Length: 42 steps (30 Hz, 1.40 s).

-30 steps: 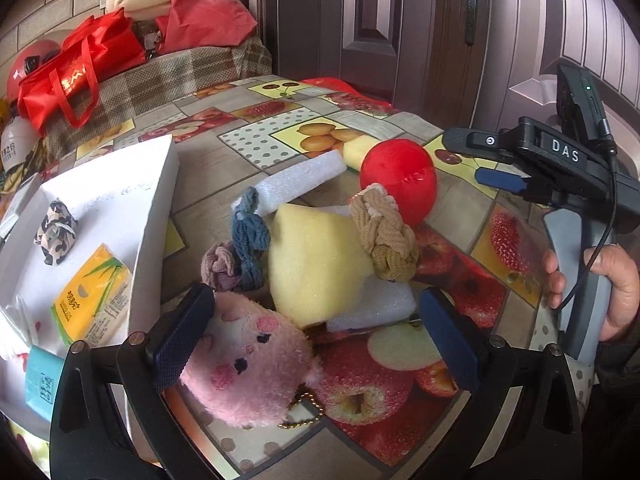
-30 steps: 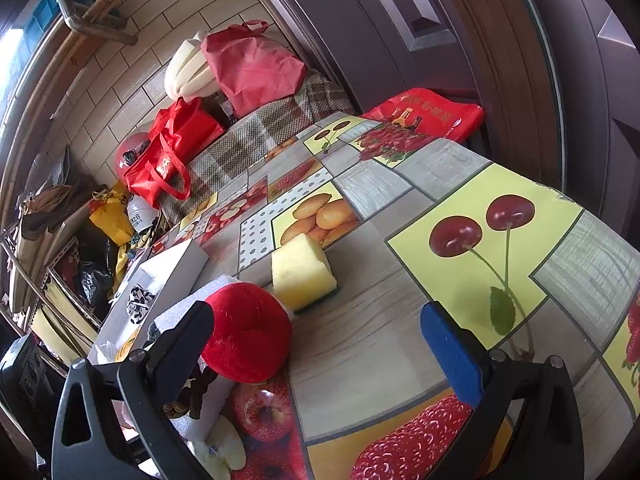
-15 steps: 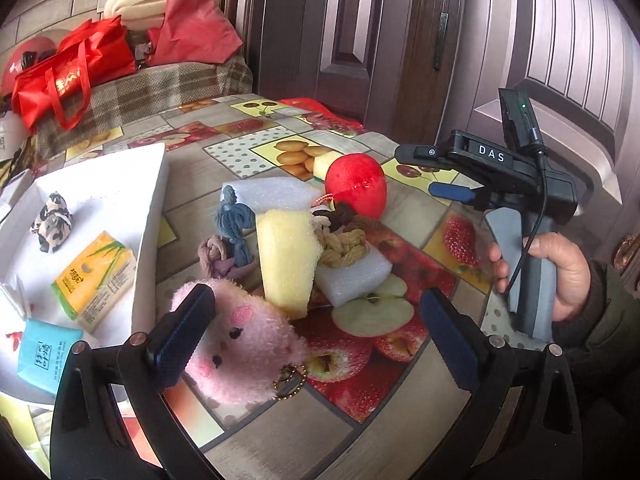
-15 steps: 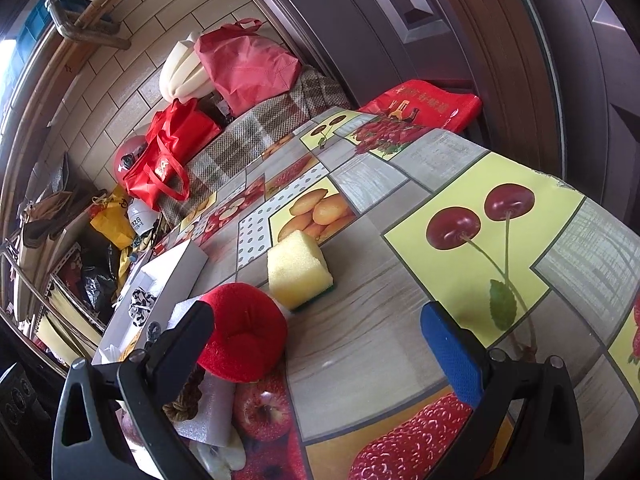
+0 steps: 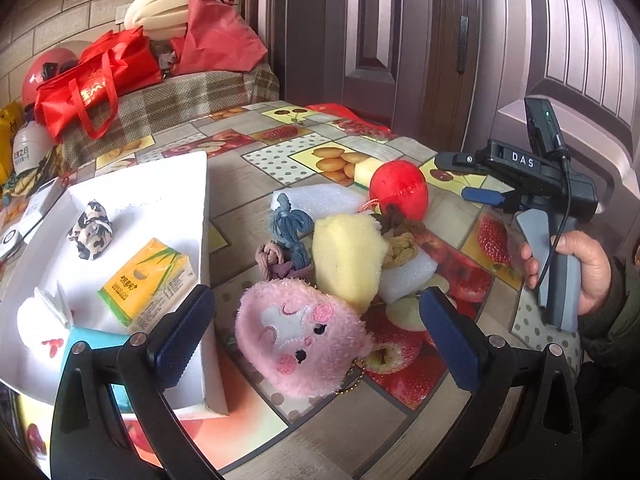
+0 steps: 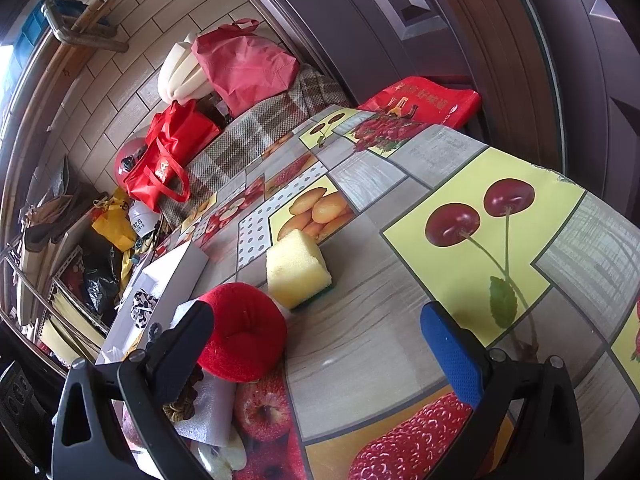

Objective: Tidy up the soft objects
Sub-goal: 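Grasp the pink plush toy with the left gripper while the right grasps the red plush ball, then carry the pink plush and red ball into the white box and open both grippers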

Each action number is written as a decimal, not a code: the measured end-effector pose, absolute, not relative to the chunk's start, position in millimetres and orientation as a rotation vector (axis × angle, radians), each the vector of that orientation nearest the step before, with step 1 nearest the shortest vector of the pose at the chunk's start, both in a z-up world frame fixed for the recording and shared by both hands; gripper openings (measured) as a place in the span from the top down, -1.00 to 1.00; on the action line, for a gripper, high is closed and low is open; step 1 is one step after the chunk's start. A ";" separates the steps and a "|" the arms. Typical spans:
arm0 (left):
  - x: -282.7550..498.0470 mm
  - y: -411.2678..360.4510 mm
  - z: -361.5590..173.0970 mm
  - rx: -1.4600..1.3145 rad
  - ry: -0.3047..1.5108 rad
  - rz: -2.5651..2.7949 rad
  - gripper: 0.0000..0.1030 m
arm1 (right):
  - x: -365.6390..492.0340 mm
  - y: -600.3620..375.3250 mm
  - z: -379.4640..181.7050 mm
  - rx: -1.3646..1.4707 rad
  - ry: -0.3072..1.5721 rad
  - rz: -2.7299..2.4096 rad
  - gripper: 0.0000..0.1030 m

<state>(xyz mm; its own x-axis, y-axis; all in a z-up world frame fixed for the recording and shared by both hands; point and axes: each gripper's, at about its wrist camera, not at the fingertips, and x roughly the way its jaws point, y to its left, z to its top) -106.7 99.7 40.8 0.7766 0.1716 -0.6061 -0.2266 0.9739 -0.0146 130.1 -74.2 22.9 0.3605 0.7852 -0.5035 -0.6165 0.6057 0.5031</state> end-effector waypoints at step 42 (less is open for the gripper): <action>-152.8 88.0 55.2 -0.089 0.400 0.272 -0.19 | 39.1 -64.0 66.5 0.190 0.429 1.080 0.04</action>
